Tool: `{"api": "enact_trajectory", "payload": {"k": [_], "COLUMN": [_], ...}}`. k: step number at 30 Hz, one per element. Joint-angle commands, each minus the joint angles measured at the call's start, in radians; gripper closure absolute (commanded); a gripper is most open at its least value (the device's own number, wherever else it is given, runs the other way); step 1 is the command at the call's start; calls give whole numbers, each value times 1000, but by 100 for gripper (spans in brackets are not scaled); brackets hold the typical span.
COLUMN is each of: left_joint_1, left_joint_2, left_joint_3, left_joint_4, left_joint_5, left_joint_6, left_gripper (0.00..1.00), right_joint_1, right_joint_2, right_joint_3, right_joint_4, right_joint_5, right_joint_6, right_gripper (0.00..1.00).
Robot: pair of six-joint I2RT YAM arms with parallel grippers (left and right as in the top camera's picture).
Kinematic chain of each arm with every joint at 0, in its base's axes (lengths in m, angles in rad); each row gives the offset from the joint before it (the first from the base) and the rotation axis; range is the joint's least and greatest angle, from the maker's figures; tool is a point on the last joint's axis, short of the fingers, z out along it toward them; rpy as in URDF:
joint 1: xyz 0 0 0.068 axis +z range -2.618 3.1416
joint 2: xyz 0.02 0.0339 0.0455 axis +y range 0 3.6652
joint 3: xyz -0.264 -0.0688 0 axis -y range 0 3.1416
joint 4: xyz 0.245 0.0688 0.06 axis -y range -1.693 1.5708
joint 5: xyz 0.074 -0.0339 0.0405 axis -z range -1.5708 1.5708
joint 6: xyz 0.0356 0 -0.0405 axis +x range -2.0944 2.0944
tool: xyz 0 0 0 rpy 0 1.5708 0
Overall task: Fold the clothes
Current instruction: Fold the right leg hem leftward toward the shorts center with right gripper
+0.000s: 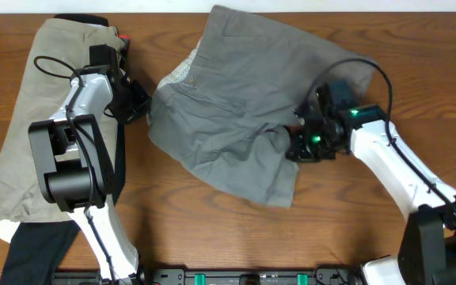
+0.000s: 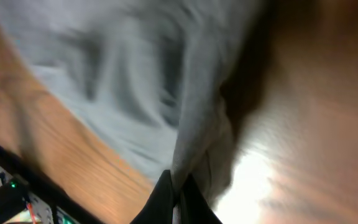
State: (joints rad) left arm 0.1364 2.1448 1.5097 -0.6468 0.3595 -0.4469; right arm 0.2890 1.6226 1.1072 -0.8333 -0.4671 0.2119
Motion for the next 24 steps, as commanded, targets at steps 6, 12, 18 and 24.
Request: {"api": "enact_trajectory", "payload": {"k": [6, 12, 18, 24], "left_joint_1": [-5, -11, -34, -48], "left_joint_2": [-10, -10, -10, -10], "left_joint_3": [3, 3, 3, 3], "left_joint_4": [-5, -6, -2, 0], "left_joint_5": [-5, -5, -5, -6], "left_joint_6": [9, 9, 9, 10], "left_gripper": [94, 94, 94, 94], "right_joint_1": [162, 253, 324, 295], "right_joint_2": [25, 32, 32, 23], "right_joint_3": [18, 18, 19, 31], "right_joint_4": [93, 76, 57, 32], "right_joint_5": [8, 15, 50, 60], "right_joint_6": [11, -62, -111, -99], "right_gripper": [94, 82, 61, 46]}}
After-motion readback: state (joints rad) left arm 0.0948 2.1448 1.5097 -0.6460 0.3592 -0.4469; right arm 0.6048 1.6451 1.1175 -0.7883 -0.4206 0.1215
